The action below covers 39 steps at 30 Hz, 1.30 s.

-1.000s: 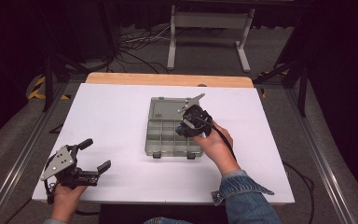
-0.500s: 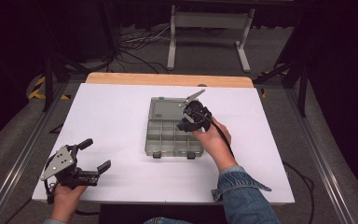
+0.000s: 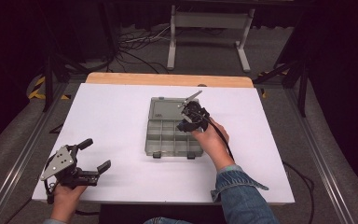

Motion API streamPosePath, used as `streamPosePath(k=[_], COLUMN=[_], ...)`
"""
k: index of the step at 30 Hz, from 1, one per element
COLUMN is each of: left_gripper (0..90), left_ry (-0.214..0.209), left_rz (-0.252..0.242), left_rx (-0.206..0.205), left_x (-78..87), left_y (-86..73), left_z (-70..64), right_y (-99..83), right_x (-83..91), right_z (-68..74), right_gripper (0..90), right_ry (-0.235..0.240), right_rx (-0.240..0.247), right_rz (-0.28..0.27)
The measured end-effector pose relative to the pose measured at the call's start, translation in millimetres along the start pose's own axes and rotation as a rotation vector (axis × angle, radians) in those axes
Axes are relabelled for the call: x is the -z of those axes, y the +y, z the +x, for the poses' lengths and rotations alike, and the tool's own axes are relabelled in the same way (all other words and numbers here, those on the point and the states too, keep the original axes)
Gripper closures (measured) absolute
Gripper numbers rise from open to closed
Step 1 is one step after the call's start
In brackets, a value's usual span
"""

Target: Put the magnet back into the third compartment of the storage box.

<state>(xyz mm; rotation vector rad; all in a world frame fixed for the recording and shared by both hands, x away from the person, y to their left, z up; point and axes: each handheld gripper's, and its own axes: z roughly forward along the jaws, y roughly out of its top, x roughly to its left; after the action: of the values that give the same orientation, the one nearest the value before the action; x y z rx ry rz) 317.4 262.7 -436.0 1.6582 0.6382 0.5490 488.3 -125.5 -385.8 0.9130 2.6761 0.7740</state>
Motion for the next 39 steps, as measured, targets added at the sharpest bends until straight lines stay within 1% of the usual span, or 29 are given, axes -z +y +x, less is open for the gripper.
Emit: streamPosePath(k=[4,10,13,21,25,31,35,39], left_gripper=[0.6,0.6,0.6,0.6,0.6,0.6,0.6,0.6], left_ry=[0.0,-0.001,-0.001,0.0,-0.001,-0.002,-0.002,-0.002], left_rz=[0.0,0.0,0.001,0.0,0.001,0.001,0.001,0.0], left_rx=[0.002,0.001,0.001,0.001,0.002,0.001,0.001,0.0], left_x=[-0.1,-0.2,-0.2,-0.2,-0.2,-0.3,-0.3,-0.2], left_y=[-0.1,-0.1,0.0,-0.1,-0.1,-0.1,0.0,0.1], left_z=[0.1,0.1,0.0,0.1,0.2,0.2,0.1,0.1], right_y=[1.0,0.8,0.6,-0.1,0.1,0.3,0.6,0.7], right_x=[-4.9,-11.6,-14.0,-20.4,-22.0,-23.9,-24.6,-24.6], right_z=[0.2,-2.5,-3.1,-4.7,-4.2,-3.6,-2.8,-2.2], right_gripper=[62.1,62.1,62.1,62.0,62.0,62.0,61.7,61.1], right_ry=[-0.001,0.008,0.004,0.011,0.01,0.01,-0.002,-0.004], right_rx=[0.006,0.0,-0.002,0.0,-0.004,0.004,0.012,0.011], right_rz=[0.013,0.031,0.035,0.054,0.056,0.065,0.069,0.07])
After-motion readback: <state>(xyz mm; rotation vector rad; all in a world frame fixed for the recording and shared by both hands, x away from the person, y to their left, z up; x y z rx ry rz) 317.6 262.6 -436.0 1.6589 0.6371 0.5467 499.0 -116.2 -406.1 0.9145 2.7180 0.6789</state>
